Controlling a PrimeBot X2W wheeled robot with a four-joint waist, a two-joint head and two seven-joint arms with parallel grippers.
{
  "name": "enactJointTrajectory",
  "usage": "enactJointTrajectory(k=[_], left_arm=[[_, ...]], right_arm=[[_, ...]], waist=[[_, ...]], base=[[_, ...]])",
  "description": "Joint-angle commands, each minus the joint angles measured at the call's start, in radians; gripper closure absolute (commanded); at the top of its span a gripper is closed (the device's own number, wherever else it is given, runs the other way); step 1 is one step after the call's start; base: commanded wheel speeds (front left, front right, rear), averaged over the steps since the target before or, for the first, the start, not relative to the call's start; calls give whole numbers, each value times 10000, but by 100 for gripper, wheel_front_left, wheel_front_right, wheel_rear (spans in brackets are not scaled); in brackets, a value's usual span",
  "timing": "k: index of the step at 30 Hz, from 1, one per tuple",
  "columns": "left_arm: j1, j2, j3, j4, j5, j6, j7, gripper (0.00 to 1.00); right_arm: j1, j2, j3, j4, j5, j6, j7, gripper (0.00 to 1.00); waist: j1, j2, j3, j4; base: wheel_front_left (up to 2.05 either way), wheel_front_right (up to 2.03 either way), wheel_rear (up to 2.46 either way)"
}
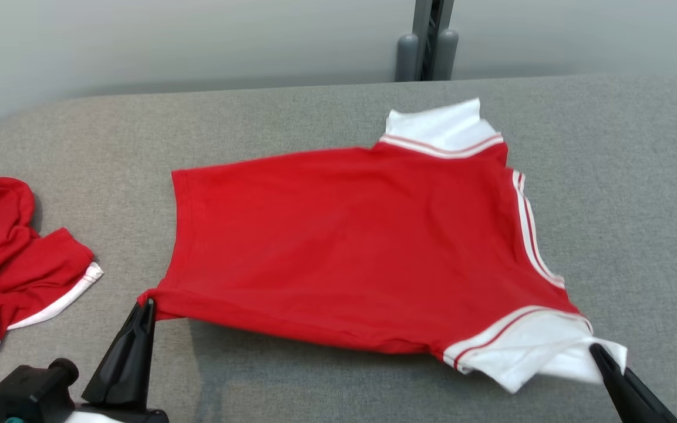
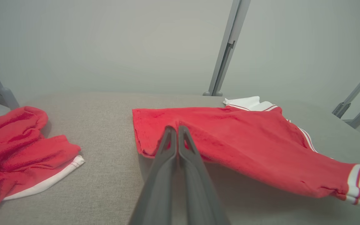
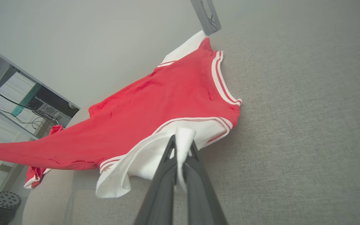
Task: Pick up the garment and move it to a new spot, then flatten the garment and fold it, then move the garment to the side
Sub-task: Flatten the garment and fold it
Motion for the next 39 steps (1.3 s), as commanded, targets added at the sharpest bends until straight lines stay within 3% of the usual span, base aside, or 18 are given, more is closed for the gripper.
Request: enactJointTrajectory(k=[1,7,17,21,30,39], left_arm=[[163,154,89,-257,130,145,155,100],[666,443,287,-1177,302,579,865,100],[541,478,225,-1004,52,570,1239,100],[216,512,215,-638,-180,412,1377,100],[-837,315,190,712,-816,-177,1127,100],[-1839,-60,-151,2493,-1220,-813,686,100]], right_arm=[[278,170,-266,-457,-204,-2,388,100],[1111,795,-1223,-2250,-747,-2,2002,100],[235,869,-1131,-2411,-1165,-2,2747,100],[-935,723,-683,-1975,-1236,-3,3005,100],[-3897,-642,71,138,-1464,-3,2962,100],[-4891,-1176,634,1973,-1641,-4,1983,100]], waist=[[0,0,-133,63],[0,0,-114,29],[0,0,398,-83],[0,0,912,-87],[0,0,2431,281],[0,0,3008,435]], base=[[0,0,0],[0,0,0],[0,0,0],[0,0,0],[0,0,0],[0,0,0]])
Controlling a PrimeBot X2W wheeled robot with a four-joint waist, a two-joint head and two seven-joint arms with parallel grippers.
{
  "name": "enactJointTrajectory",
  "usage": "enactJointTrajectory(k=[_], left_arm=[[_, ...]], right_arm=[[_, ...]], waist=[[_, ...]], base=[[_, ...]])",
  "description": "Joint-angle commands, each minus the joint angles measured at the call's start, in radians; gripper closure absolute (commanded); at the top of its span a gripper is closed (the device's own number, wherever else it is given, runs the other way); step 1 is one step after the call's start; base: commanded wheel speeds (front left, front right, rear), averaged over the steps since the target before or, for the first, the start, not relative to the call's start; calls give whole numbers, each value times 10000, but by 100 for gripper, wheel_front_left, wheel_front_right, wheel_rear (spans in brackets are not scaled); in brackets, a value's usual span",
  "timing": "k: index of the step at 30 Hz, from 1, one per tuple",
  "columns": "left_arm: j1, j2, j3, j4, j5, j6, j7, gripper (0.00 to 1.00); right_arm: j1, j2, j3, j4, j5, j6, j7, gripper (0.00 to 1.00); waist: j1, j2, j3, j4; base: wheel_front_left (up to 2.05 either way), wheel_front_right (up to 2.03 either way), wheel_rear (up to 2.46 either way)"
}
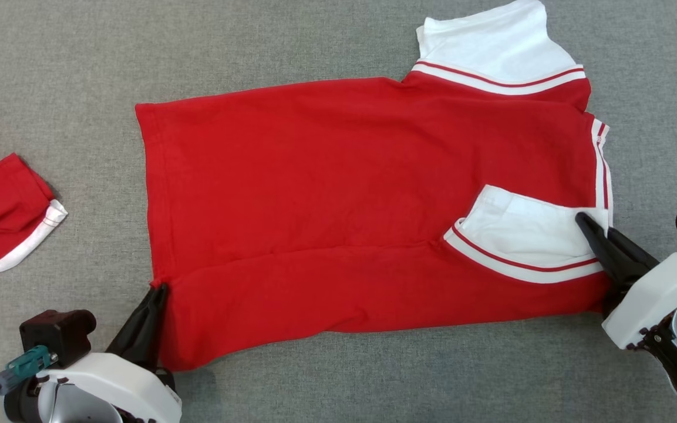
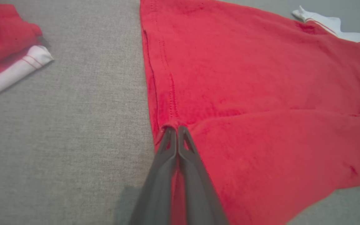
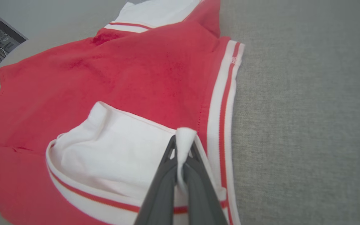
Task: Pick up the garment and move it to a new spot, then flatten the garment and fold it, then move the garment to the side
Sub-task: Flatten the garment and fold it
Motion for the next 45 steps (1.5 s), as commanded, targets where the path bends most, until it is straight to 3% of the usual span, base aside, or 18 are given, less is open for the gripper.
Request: enactJointTrajectory(k=[1,4,5,6,15,19,23,31,45], left_arm=[[-251,-9,-32,237,-74,-105,-58,100],[-294,-46,-135,626,-127,-200,-59,100],[-318,-83,-184,689,-162,-280,-72,60],[-340,-190,-198,757,-234,-314,-201,0],[-1033,-1016,264,712,197,-17,-2397,0],[-1536,-1148,342,963,708,61,-3443,0],[-1842,-1156,399,1258,1113,191,-4018,0],[-1387,-914,328,2426,2075,40,-4534,0],[-1055,-895,303,3113,1980,-205,-4596,0]], right_arm=[[-179,-130,96,191,-86,-2,-329,100],[-239,-155,304,536,-110,-4,-934,100],[-264,-133,350,577,-85,-4,-1215,56],[-251,-229,434,680,-404,-4,-1820,0],[-39,576,-303,700,-1950,-4,-5339,0],[47,903,-489,764,-2586,-4,-6347,0],[188,1050,-563,932,-2953,-4,-6681,0],[1030,1373,-695,1552,-3213,-4,-6759,0],[1480,1554,-903,1425,-3313,-4,-6418,0]], waist=[[0,0,28,3],[0,0,-58,-60],[0,0,-107,-78],[0,0,-242,-115],[0,0,-1022,-311],[0,0,-1428,-472],[0,0,-1755,-596],[0,0,-2510,-841],[0,0,-2644,-769]], base=[[0,0,0],[0,0,0],[0,0,0],[0,0,0],[0,0,0],[0,0,0],[0,0,0],[0,0,0],[0,0,0]])
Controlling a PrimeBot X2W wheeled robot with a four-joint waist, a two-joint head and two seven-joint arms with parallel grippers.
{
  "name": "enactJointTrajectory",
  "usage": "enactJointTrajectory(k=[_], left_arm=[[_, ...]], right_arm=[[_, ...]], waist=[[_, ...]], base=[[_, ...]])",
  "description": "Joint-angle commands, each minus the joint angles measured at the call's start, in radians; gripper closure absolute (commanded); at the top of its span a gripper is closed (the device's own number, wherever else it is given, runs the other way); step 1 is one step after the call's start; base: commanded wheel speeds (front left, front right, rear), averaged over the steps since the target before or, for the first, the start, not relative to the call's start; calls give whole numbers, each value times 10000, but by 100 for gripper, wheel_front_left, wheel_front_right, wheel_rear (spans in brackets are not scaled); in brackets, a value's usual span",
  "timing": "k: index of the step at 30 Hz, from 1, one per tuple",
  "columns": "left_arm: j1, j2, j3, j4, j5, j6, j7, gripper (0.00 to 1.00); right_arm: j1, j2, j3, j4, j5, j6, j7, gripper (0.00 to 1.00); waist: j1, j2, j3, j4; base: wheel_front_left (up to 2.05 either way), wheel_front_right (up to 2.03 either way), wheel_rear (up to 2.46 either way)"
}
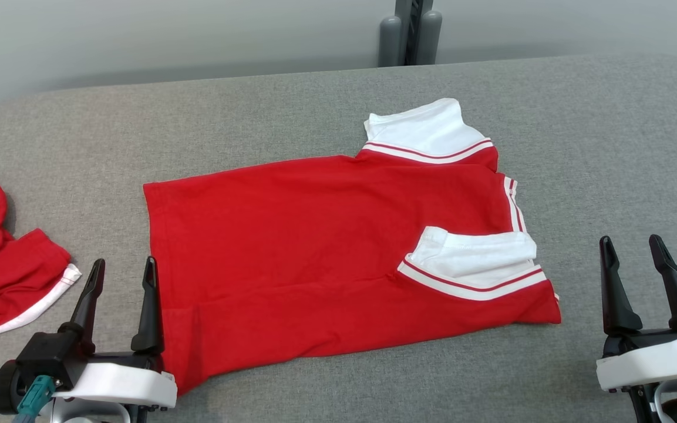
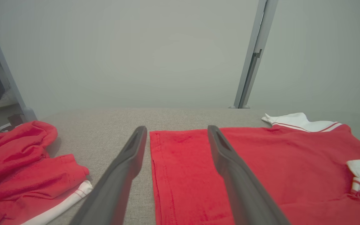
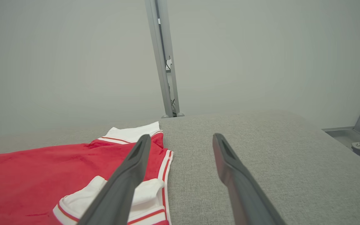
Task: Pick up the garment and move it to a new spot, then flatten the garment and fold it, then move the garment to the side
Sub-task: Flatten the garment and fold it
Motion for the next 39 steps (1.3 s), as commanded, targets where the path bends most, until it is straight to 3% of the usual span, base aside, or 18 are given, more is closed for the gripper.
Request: enactJointTrajectory(k=[1,10,14,18,25,29,38,39], left_arm=[[-145,41,16,31,-67,-36,-43,0],[-1133,185,-73,14,-117,-393,65,0],[-2208,331,-131,418,-534,-823,948,0],[-3242,561,47,1344,-1327,-1244,2326,0],[-4360,1076,395,3189,-2183,-1801,3524,0],[-5023,1430,570,4624,-2518,-2152,3678,0],[-5639,1556,291,6368,-2988,-2625,3855,0],[-5647,1574,238,6527,-3054,-2624,3877,13]], right_arm=[[91,9,-29,-93,-56,-4,38,0],[-148,36,-21,-338,94,-4,236,0],[-365,55,107,-435,133,-4,248,0],[-574,89,340,-363,217,-4,218,0],[-839,132,512,-126,348,-4,17,0],[-1064,159,617,80,435,-4,-165,0],[-1370,43,548,283,649,-4,-271,0],[-1386,12,547,312,657,-4,-269,0]], waist=[[0,0,6,23],[0,0,379,95],[0,0,785,-109],[0,0,1163,-492],[0,0,1790,-979],[0,0,2201,-1256],[0,0,2490,-1405],[0,0,2488,-1419]], base=[[0,0,0],[0,0,0],[0,0,0],[0,0,0],[0,0,0],[0,0,0],[0,0,0],[0,0,0]])
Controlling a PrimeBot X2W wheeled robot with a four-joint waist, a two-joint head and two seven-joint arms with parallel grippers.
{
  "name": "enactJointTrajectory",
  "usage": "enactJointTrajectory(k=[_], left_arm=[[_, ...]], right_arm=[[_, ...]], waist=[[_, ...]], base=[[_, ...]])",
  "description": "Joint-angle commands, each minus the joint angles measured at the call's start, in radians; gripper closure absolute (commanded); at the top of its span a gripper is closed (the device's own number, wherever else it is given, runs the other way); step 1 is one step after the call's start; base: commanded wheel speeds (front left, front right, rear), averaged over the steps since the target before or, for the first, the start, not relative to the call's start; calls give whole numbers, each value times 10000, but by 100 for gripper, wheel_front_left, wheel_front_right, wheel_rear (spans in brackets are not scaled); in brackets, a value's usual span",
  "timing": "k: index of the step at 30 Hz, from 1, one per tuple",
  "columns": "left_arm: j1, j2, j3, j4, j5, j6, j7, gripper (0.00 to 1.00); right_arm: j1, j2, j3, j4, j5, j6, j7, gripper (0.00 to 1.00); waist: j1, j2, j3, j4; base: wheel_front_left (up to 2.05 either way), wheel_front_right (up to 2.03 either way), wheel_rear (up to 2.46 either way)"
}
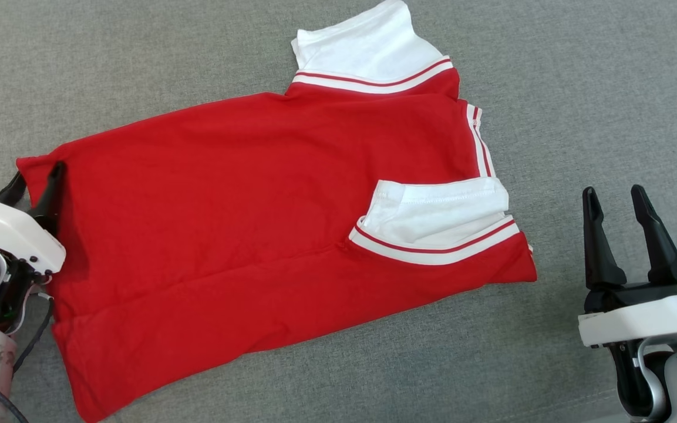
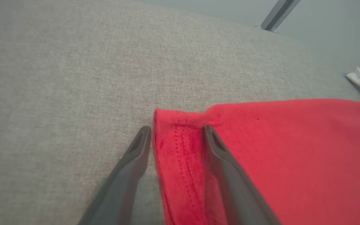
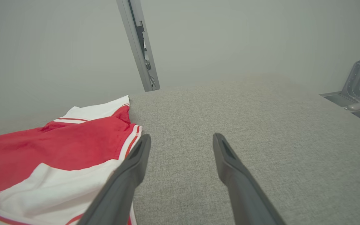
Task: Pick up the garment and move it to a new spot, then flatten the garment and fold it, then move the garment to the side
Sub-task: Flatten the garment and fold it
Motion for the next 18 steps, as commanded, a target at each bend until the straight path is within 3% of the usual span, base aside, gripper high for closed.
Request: enactJointTrajectory(k=[1,2,3,8,13,18], left_arm=[[46,-7,-159,374,-127,-27,133,54],[38,-14,-247,481,-161,-59,101,94],[18,-24,-322,563,-197,-81,64,100],[-205,41,-623,595,-204,-100,-527,100],[-728,-111,-1243,226,-217,-98,-926,100],[-1377,-430,-1911,-88,-242,-89,-1099,100]], right_arm=[[-132,-124,5,81,29,-4,-31,0],[-174,-138,41,79,51,-4,-9,0],[-245,-166,66,65,78,-4,21,0],[-927,-574,-240,19,433,-4,147,0],[-2709,-1755,-647,824,1013,-4,809,0],[-4502,-2711,280,2125,1430,-4,1547,0]], waist=[[0,0,-19,-25],[0,0,-37,-31],[0,0,-44,-27],[0,0,-20,98],[0,0,230,684],[0,0,681,1522]], base=[[0,0,0],[0,0,0],[0,0,0],[0,0,0],[0,0,0],[0,0,0]])
